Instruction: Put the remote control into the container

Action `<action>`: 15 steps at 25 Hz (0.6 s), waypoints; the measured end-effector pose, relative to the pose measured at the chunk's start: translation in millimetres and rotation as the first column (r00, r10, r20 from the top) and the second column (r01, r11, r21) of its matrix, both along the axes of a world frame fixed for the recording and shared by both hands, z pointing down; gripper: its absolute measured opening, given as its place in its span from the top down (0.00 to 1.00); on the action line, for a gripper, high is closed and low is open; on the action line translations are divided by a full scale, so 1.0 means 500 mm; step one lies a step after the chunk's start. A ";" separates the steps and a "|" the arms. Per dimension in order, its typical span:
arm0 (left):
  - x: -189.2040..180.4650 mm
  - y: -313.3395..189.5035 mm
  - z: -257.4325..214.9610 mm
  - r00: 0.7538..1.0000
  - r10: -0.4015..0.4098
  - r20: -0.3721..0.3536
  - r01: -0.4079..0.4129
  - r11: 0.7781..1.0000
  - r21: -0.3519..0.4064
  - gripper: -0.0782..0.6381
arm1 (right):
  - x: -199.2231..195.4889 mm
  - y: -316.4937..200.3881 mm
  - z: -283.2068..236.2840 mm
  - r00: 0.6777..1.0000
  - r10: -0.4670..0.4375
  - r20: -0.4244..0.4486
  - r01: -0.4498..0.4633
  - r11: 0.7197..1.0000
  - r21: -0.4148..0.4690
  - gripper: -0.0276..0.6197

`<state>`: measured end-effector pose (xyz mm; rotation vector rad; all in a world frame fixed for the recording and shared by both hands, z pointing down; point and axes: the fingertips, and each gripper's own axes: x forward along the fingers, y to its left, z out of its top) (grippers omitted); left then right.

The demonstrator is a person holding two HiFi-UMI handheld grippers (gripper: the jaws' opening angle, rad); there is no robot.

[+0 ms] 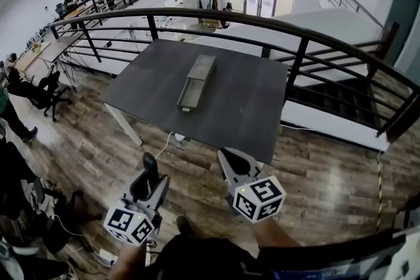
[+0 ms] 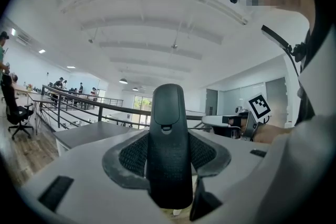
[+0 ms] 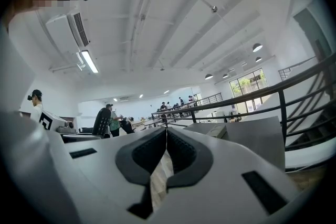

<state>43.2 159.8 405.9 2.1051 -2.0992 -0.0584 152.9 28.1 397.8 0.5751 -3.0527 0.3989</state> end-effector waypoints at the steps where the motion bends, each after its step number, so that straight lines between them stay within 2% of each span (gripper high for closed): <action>1: -0.017 -0.009 0.000 1.000 0.010 -0.002 -0.010 1.000 0.000 0.59 | -0.016 -0.007 0.000 1.000 0.008 -0.001 -0.008 1.000 -0.004 0.95; 9: -0.175 -0.054 -0.015 0.998 0.067 0.001 -0.067 0.998 0.020 0.59 | -0.157 -0.045 -0.025 0.998 0.063 0.006 -0.063 0.998 0.023 0.95; 15: -0.266 -0.082 -0.007 0.995 0.104 -0.011 -0.104 0.994 0.027 0.59 | -0.236 -0.057 -0.025 0.994 0.106 0.001 -0.106 0.994 0.030 0.95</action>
